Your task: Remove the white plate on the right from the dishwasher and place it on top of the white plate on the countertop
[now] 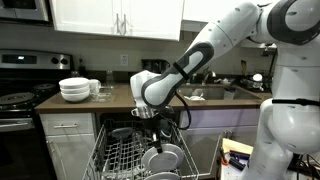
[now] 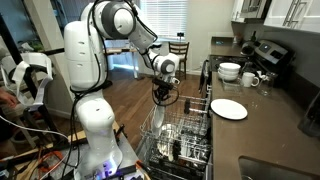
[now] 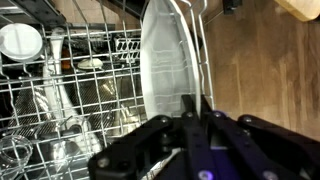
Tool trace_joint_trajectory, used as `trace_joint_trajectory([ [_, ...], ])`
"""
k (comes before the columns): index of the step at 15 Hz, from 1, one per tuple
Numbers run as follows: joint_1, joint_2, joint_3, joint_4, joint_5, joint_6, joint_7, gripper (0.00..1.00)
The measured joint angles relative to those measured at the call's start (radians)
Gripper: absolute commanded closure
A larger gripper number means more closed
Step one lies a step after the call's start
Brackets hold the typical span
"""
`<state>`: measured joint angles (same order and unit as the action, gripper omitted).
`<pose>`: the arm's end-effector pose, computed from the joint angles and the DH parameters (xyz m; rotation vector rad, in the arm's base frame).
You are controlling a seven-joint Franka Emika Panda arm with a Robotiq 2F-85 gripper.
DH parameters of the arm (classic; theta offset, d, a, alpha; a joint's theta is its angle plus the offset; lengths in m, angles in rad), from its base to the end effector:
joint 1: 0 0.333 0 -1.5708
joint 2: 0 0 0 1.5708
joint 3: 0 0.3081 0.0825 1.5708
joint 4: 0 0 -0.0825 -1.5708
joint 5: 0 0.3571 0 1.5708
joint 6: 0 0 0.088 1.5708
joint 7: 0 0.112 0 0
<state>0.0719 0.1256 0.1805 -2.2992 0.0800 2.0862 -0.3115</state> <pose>0.4474 0.1204 0.2796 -2.9057 -0.7653 0.5073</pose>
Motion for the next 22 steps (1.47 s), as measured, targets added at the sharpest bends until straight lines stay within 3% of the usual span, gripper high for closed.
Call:
trace_joint_trajectory([
  [13, 0.085, -0.060, -0.004, -0.021, -0.225, -0.016, 0.235, 0.98],
  [22, 0.149, -0.074, 0.017, -0.020, -0.475, -0.028, 0.406, 0.97],
])
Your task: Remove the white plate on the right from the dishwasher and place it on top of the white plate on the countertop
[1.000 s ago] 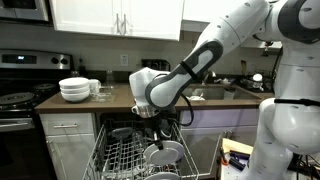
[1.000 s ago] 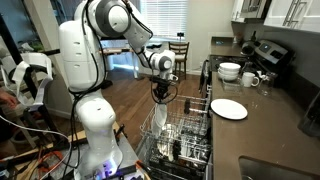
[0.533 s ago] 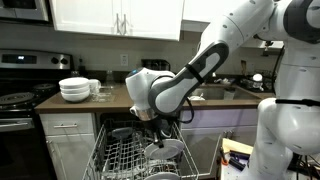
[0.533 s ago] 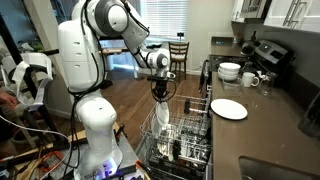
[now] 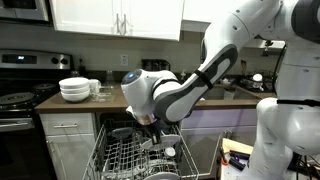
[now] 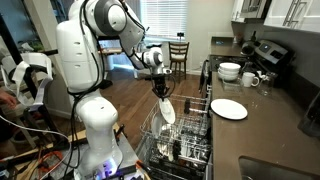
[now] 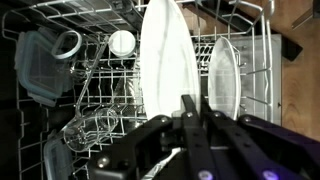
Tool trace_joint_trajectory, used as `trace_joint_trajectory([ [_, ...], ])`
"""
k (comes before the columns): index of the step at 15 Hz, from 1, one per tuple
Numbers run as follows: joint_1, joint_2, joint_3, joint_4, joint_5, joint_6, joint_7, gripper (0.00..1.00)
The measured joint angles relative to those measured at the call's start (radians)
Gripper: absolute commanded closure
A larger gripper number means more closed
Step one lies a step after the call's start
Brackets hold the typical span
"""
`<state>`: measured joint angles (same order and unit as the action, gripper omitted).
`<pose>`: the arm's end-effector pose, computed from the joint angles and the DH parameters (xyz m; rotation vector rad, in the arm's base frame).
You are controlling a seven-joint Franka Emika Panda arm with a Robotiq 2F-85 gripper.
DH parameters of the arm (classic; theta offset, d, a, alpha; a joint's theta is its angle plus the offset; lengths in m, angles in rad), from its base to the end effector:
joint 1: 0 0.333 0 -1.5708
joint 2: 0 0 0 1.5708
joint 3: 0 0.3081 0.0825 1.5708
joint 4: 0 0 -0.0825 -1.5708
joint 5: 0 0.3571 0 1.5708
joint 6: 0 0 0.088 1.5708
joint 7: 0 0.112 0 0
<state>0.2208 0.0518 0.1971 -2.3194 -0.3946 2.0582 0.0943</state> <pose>0.4282 0.1660 0.3073 2.6422 0.7688 -0.3053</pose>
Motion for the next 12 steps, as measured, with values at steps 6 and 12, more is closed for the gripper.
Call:
trace_joint_trajectory([
  [6, 0.029, 0.000, 0.015, 0.001, -0.152, -0.042, 0.122, 0.97],
  [12, 0.033, 0.003, 0.019, 0.001, -0.199, -0.065, 0.164, 0.93],
])
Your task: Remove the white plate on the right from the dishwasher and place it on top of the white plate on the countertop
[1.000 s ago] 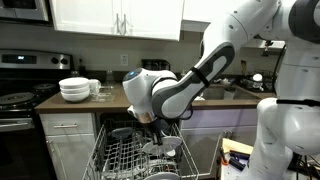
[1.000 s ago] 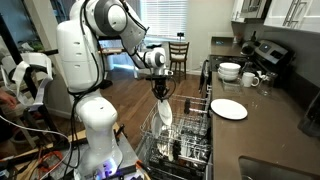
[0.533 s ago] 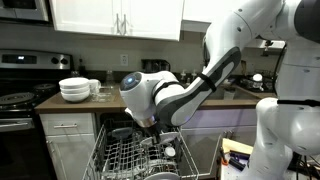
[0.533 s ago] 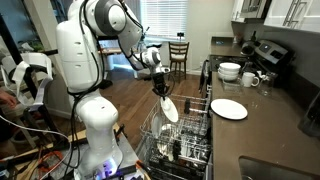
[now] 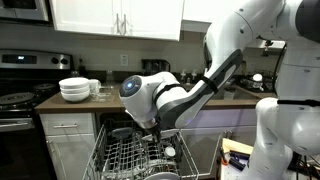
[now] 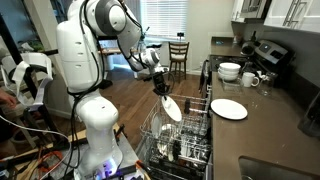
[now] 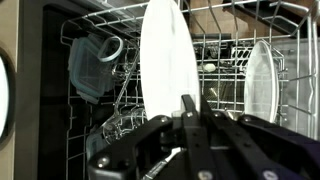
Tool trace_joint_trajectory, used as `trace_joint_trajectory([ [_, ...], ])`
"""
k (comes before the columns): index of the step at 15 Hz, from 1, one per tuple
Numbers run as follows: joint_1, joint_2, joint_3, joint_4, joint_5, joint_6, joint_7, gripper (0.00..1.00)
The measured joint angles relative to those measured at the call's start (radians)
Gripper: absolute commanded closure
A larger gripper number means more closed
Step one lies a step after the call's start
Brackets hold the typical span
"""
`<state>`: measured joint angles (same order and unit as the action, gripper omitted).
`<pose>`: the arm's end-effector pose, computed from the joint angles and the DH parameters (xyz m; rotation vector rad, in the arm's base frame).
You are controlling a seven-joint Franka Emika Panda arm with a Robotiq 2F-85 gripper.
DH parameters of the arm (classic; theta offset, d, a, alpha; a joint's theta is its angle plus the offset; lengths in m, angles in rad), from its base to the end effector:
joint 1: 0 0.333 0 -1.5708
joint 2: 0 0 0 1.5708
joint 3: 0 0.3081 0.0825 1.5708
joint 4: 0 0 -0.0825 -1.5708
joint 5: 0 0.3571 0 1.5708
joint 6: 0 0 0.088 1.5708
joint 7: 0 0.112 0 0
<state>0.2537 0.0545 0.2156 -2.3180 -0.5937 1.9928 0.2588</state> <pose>0.4226 0.1730 0.3083 2.4575 0.7141 -0.2246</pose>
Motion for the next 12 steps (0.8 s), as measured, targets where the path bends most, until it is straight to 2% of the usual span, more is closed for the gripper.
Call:
trace_joint_trajectory([
  [1, 0.000, 0.000, 0.000, 0.000, 0.000, 0.000, 0.001, 0.93],
  [2, 0.000, 0.000, 0.000, 0.000, 0.000, 0.000, 0.001, 0.98],
  [6, 0.000, 0.007, 0.001, -0.001, -0.014, 0.000, 0.004, 0.98],
  [12, 0.018, 0.019, 0.012, 0.002, -0.192, -0.028, 0.075, 0.98],
])
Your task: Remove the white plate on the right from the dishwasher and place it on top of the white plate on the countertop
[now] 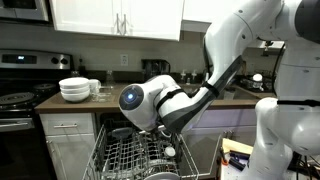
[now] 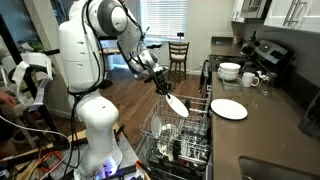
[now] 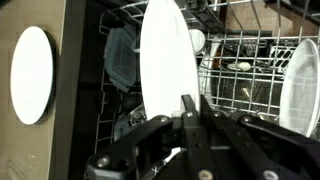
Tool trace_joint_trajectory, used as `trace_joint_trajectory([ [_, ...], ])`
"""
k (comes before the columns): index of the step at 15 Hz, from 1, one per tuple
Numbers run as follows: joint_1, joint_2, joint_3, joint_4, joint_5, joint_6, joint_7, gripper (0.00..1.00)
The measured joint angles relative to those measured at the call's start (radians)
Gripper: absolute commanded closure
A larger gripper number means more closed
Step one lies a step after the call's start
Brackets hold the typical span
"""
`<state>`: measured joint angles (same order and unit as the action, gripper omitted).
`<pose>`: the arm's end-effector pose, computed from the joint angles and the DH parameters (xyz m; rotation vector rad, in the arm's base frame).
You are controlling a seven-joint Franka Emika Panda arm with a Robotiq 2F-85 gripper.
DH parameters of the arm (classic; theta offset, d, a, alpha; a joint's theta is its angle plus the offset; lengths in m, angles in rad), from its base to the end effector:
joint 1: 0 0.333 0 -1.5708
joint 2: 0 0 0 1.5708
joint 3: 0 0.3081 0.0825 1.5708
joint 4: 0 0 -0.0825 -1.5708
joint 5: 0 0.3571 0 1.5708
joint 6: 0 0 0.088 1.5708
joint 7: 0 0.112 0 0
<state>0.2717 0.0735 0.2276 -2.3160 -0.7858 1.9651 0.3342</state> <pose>0.4257 0.1763 0.3055 2.2823 0.7564 -0.1320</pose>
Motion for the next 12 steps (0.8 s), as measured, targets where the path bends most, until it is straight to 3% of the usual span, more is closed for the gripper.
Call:
trace_joint_trajectory([
  [12, 0.051, -0.013, 0.053, 0.009, -0.234, -0.149, 0.185, 0.98],
])
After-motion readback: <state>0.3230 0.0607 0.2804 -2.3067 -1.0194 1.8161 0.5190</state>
